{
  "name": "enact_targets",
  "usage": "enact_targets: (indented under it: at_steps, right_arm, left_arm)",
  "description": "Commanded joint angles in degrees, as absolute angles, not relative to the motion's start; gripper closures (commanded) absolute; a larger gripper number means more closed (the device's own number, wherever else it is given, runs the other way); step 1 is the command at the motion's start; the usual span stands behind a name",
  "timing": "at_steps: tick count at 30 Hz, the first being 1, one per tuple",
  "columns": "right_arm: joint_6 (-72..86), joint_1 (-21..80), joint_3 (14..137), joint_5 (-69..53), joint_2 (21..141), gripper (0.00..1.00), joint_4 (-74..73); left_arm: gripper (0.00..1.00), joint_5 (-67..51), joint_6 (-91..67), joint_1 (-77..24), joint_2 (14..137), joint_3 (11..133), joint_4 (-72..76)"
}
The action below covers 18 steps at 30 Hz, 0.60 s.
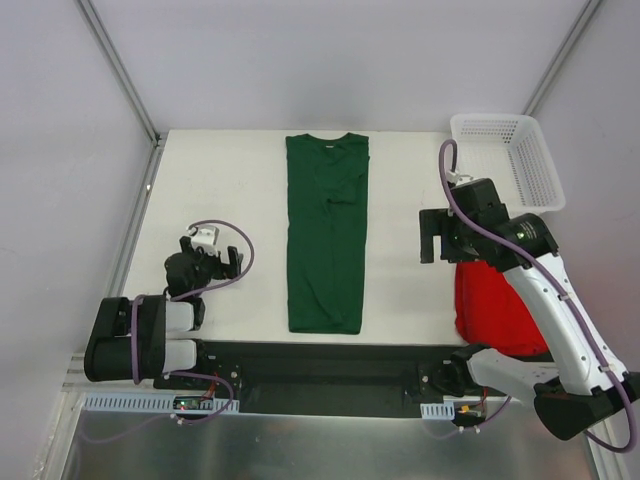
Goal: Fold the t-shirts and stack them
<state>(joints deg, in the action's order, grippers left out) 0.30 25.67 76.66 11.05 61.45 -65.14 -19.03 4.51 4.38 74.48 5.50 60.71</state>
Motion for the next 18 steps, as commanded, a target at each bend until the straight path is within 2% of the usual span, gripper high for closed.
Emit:
enact_targets:
  at_steps: [1, 3, 12, 18]
  right_arm:
    - [2.46, 25.49, 77.17, 9.41, 61.87, 0.04, -62.93]
    - [2.46, 25.58, 77.26, 8.79, 62.84, 0.04, -62.75]
    - [-1.39, 26.02, 76.29, 5.01, 67.93, 0.04, -58.01]
    - [-5.01, 26.81, 79.28, 8.87, 71.98, 0.04, -60.55]
  left_arm:
    - [0.01, -16.18, 3.61, 3.25, 76.19, 7.01, 70.41]
    - [0.01, -14.59, 2.9, 3.25, 76.2, 10.53, 59.98]
    - [0.01, -16.44, 3.52, 3.43, 75.85, 10.99, 61.44]
    - [0.01, -16.08, 3.34, 3.34, 75.77, 11.16, 61.09]
